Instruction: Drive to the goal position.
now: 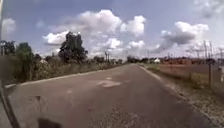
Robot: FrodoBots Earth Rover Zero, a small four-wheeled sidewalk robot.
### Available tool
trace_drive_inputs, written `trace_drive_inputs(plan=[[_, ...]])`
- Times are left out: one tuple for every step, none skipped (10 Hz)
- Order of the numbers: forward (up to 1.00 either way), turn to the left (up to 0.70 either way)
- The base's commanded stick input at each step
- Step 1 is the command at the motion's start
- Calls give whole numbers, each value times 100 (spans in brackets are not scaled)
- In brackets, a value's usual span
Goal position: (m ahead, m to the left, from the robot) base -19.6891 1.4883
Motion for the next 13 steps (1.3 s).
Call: trace_drive_inputs(plan=[[4,0],[4,0],[4,0],[4,0],[5,0],[65,8],[70,17],[70,26],[70,35],[70,35],[70,35],[70,35],[70,35]])
